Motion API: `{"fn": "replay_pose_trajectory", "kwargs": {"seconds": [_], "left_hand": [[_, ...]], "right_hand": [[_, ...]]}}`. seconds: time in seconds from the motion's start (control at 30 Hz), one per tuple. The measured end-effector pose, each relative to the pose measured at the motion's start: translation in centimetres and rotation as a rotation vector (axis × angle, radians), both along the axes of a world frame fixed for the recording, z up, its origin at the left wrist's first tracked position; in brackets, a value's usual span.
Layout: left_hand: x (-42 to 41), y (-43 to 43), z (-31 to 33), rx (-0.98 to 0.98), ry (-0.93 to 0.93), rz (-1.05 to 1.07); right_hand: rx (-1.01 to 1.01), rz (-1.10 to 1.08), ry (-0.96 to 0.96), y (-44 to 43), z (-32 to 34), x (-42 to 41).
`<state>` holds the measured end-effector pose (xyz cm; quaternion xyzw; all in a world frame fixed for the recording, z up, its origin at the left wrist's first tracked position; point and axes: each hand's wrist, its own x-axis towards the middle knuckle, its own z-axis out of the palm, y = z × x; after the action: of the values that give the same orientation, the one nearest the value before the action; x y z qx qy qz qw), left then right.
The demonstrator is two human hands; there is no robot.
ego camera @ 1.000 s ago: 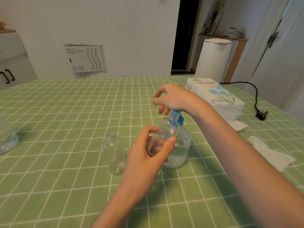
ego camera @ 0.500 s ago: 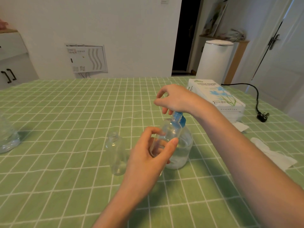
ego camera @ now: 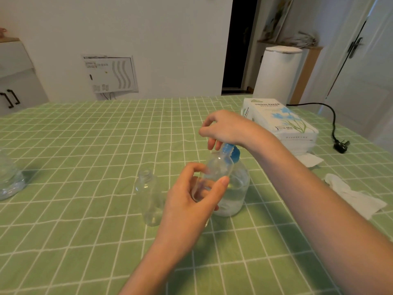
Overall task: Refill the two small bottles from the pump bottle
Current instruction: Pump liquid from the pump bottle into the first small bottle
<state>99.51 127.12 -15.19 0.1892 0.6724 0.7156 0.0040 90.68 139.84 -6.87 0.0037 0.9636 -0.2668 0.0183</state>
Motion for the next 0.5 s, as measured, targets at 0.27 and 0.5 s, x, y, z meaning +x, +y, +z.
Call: {"fn": "replay_pose_trajectory", "kwargs": {"seconds": [0.27, 0.5], "left_hand": [[-0.1, -0.1, 0.0, -0.032, 0.014, -0.011], [-0.2, 0.0, 0.0, -0.037, 0.015, 0.004]], "right_hand": [[0.05, 0.012, 0.033, 0.2, 0.7, 0.1], [0.011, 0.015, 0.035, 0.1, 0.6, 0.0]]}}
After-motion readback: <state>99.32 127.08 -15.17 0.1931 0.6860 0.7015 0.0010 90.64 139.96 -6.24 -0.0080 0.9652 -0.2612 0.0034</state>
